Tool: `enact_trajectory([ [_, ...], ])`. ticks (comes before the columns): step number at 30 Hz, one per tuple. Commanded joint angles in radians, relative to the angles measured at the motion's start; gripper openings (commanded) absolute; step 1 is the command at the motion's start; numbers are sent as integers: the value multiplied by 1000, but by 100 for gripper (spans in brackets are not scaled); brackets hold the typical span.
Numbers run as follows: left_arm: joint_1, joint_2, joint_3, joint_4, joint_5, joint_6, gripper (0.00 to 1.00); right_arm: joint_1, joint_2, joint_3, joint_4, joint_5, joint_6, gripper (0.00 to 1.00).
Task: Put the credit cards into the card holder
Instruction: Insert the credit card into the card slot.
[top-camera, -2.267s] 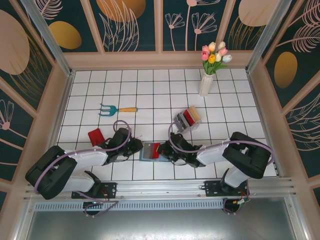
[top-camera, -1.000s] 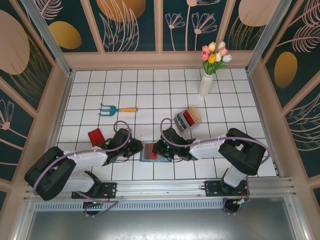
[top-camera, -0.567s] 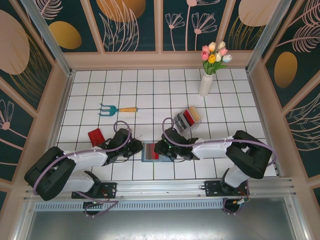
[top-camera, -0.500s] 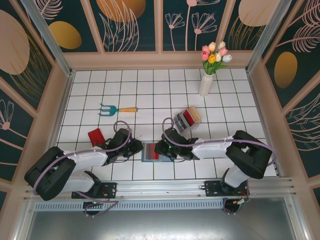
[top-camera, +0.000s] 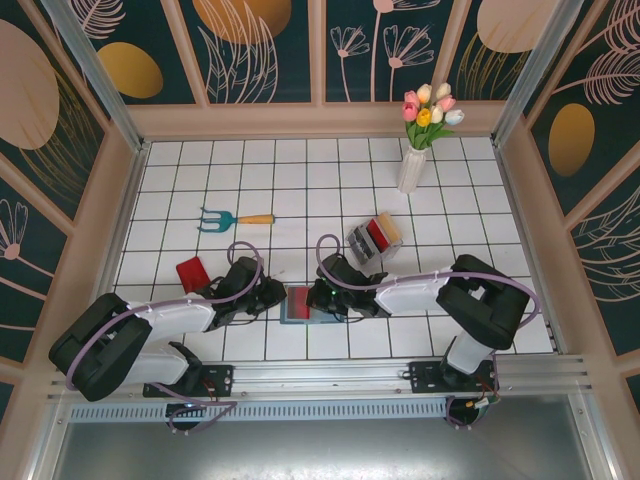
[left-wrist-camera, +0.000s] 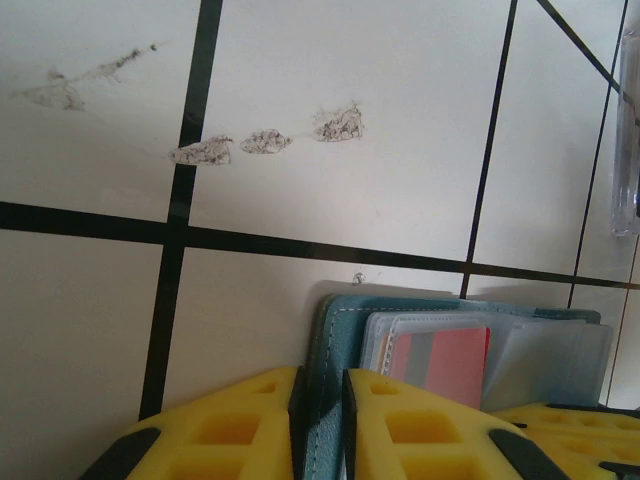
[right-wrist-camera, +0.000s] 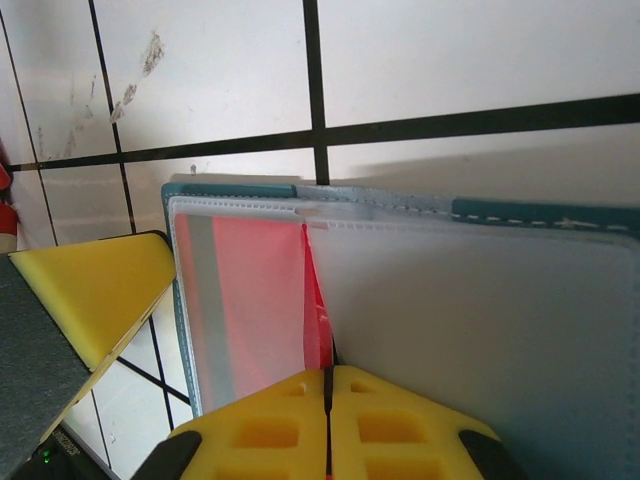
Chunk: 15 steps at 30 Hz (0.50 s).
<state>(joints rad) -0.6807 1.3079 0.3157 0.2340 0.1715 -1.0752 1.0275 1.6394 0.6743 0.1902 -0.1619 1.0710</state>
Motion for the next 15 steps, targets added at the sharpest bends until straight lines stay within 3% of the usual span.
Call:
enact_trajectory([
  [1, -9, 13, -18, -66, 35, 6, 21, 6, 17, 33, 50, -38, -20, 10],
  [7, -9, -44, 2, -132, -37, 3, 23, 5, -131, 57, -123, 80, -89, 24],
  [10, -9, -87, 33, -189, -96, 10, 30, -6, -248, 88, -260, 182, -162, 33],
  [15, -9, -104, 117, -222, -136, 53, 37, -112, -385, 164, -492, 355, -344, 44],
])
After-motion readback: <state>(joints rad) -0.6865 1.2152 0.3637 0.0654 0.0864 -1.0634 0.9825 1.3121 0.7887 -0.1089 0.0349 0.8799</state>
